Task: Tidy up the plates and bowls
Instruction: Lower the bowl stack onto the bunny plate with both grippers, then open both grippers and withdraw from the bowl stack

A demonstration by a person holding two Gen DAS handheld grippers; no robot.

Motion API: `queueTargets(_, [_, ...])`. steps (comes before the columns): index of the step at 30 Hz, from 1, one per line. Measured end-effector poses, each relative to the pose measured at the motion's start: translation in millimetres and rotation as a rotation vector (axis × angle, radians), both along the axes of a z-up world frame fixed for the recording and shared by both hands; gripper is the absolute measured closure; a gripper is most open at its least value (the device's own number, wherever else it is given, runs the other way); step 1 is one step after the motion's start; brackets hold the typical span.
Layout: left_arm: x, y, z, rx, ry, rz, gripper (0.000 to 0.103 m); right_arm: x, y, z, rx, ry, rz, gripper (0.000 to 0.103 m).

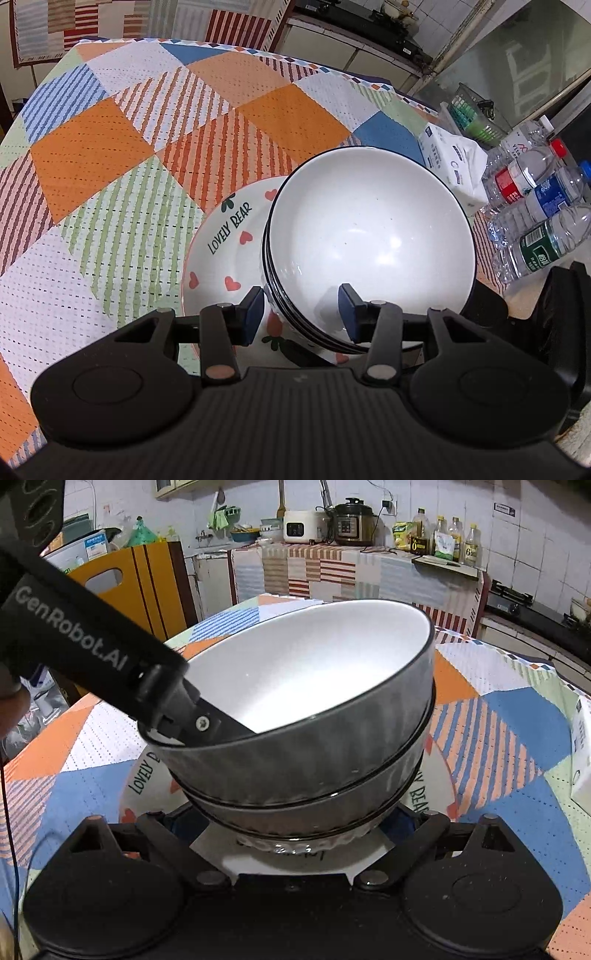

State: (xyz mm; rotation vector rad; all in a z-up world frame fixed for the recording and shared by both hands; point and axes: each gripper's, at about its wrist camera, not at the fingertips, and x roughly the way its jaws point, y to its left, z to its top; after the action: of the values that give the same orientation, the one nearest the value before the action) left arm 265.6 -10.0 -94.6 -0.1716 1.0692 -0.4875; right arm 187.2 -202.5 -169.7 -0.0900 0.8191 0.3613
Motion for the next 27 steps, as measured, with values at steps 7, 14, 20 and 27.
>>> queueTargets(7, [-20,6,7,-0.02,-0.097,0.121,0.058,-14,-6,10,0.012,0.048,-0.067,0.006])
queueTargets(14, [-51,11,32,0.021,-0.191,0.135,0.056,-48,-13,35,0.024,0.052,-0.137,0.006])
queueTargets(20, [-85,21,64,0.069,-0.268,0.128,0.053,-71,-11,62,-0.024,0.016,-0.197,0.006])
queueTargets(27, [-122,33,97,0.083,-0.266,0.135,0.05,-96,-9,97,-0.085,0.018,-0.281,0.006])
